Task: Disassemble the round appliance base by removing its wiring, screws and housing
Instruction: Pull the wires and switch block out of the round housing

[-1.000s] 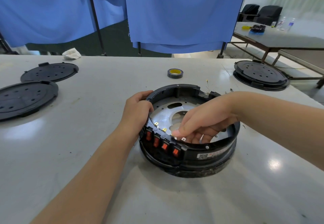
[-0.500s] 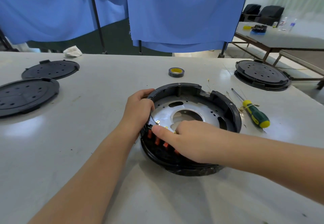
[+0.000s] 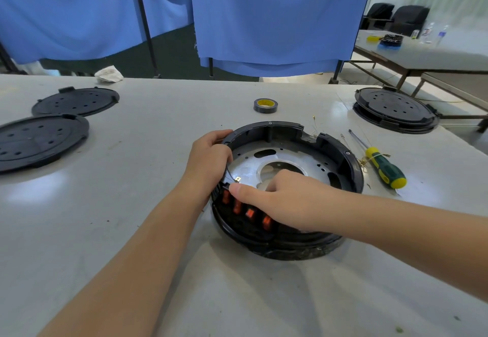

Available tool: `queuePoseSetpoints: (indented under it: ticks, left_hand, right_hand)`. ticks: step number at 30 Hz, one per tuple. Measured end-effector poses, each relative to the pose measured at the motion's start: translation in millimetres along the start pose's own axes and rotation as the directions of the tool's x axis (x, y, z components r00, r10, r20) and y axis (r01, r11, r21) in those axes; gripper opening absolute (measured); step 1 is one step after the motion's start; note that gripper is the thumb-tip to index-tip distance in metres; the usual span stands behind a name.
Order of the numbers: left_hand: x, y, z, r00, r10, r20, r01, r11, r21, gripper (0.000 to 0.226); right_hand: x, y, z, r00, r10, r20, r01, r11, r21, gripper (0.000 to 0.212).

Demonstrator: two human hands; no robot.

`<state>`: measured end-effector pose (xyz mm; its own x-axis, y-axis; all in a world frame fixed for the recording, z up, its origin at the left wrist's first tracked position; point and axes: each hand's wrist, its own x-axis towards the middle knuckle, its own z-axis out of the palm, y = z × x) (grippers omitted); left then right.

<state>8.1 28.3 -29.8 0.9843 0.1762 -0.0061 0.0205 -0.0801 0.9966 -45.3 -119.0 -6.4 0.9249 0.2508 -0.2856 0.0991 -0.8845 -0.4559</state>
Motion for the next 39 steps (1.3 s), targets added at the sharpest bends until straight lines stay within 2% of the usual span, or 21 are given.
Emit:
queuePoseSetpoints:
  ticks: [3, 7, 11, 18, 26, 34, 37, 39]
  left_hand:
    - [-0.6, 0.4, -0.3, 1.000, 0.001, 0.001, -0.001, 1.000, 0.010, 0.055]
    - [-2.4, 1.5, -0.1, 1.000, 0.007, 0.006, -0.007, 1.000, 0.009, 0.053]
    - [-2.6, 1.6, 0.8, 1.000, 0.017, 0.006, -0.017, 0.999, 0.028, 0.052]
    - [-2.5, 0.0, 0.5, 1.000, 0.012, 0.001, -0.012, 1.000, 0.028, 0.053]
    - [-1.5, 0.4, 0.0, 1.000, 0.013, 0.006, -0.013, 0.999, 0.032, 0.053]
    - [-2.5, 1.5, 0.2, 1.000, 0.017, 0.004, -0.017, 0.999, 0.046, 0.051]
    - [-1.7, 0.7, 0.0, 1.000, 0.014, 0.008, -0.015, 0.999, 0.043, 0.052]
    - [-1.5, 0.4, 0.0, 1.000, 0.018, 0.008, -0.018, 0.999, 0.051, 0.052]
  right_hand:
    - [0.0, -3.2, -3.2, 1.000, -0.004, 0.003, 0.004, 0.999, -0.054, 0.084]
    - [2.9, -6.7, -16.3, 1.000, 0.013, 0.026, -0.011, 0.998, -0.065, 0.073]
    - [1.3, -4.6, -9.9, 1.000, -0.004, -0.023, 0.002, 0.997, -0.078, 0.065]
    - [1.3, -3.4, -9.9, 1.000, -0.003, -0.016, 0.003, 1.000, 0.015, 0.048]
    - [1.2, -4.8, -10.1, 1.000, -0.019, 0.023, 0.020, 1.000, -0.023, 0.056]
    - [-0.9, -4.7, -3.1, 0.991, -0.067, -0.120, 0.066, 0.998, -0.012, 0.044]
    - [0.4, -3.1, -4.9, 0.995, -0.070, -0.069, 0.067, 0.997, -0.042, 0.044]
    - [4.2, -1.5, -6.1, 0.999, -0.034, -0.034, 0.034, 0.999, 0.006, 0.039]
